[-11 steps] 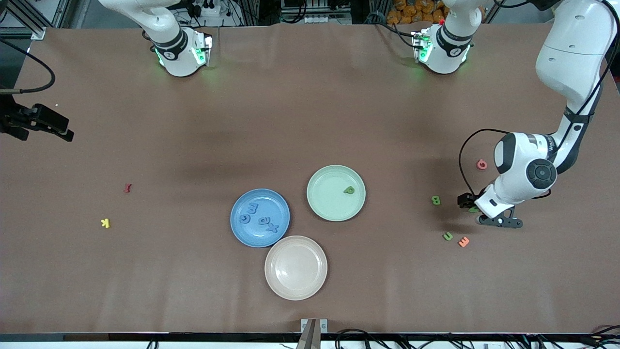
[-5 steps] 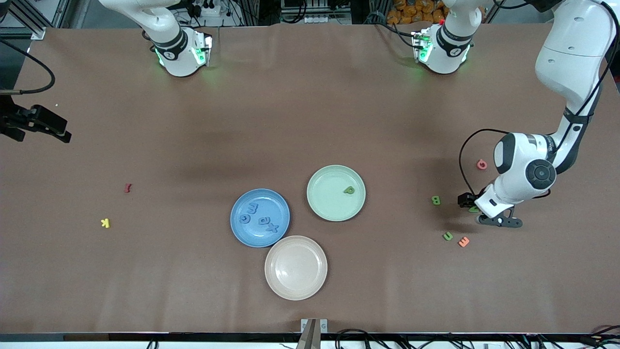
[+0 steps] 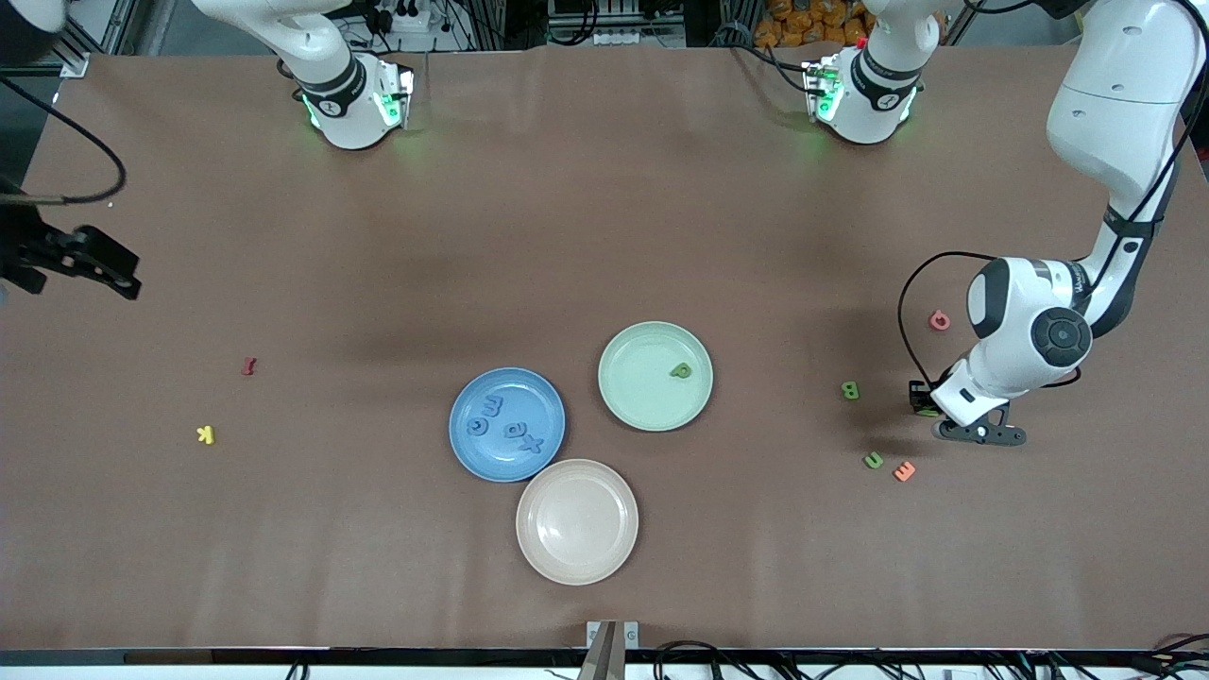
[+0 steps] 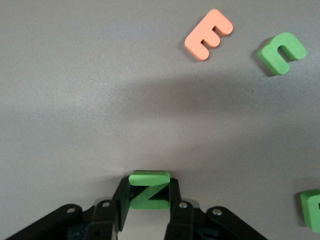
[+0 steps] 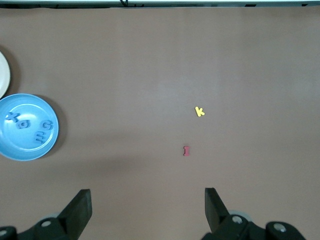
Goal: Sort letters by color into matching plates
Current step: 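Lower the left gripper and grasp the green letter Z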
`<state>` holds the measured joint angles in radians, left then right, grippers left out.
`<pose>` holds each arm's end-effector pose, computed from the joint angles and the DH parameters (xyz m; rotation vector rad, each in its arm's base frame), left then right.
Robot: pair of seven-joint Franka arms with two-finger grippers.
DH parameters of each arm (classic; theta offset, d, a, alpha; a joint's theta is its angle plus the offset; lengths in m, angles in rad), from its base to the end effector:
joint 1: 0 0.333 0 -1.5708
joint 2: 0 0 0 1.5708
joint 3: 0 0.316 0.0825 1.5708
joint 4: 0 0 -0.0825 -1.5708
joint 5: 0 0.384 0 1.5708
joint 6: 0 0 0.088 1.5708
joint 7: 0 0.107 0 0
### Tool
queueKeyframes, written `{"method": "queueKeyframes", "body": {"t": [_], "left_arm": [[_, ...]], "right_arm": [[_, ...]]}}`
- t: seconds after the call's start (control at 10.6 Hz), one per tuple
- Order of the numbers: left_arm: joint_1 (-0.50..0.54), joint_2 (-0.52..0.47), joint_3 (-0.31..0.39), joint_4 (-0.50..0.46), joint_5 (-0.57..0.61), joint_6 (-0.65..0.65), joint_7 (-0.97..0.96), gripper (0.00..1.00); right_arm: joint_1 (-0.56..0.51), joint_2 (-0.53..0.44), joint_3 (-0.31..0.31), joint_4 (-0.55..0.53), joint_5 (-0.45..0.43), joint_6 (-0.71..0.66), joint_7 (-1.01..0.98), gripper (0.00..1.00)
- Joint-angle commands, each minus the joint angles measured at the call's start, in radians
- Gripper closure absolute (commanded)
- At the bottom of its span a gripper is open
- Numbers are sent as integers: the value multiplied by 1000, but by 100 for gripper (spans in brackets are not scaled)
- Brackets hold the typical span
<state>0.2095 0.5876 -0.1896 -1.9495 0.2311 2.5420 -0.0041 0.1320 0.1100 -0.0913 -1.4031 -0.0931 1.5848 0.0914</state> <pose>0.6197 0.0129 0.1807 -3.1066 0.2079 -0.0348 0.5903 0.0176 0.6429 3.0401 -0.0788 0.1200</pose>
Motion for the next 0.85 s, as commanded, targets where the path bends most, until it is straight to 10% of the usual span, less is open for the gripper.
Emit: {"method": "queueKeyframes", "body": {"t": [0.0,0.75], "left_arm": [[-7,-5,9,-8,8,15,-19,100],[-134,-17,-83,168,8,-172,-319,100]], "right_arm": [[15,-16,4,-60,-39,40,62,0],[-22,-6,-39,-53,-22,58,51,0]]}}
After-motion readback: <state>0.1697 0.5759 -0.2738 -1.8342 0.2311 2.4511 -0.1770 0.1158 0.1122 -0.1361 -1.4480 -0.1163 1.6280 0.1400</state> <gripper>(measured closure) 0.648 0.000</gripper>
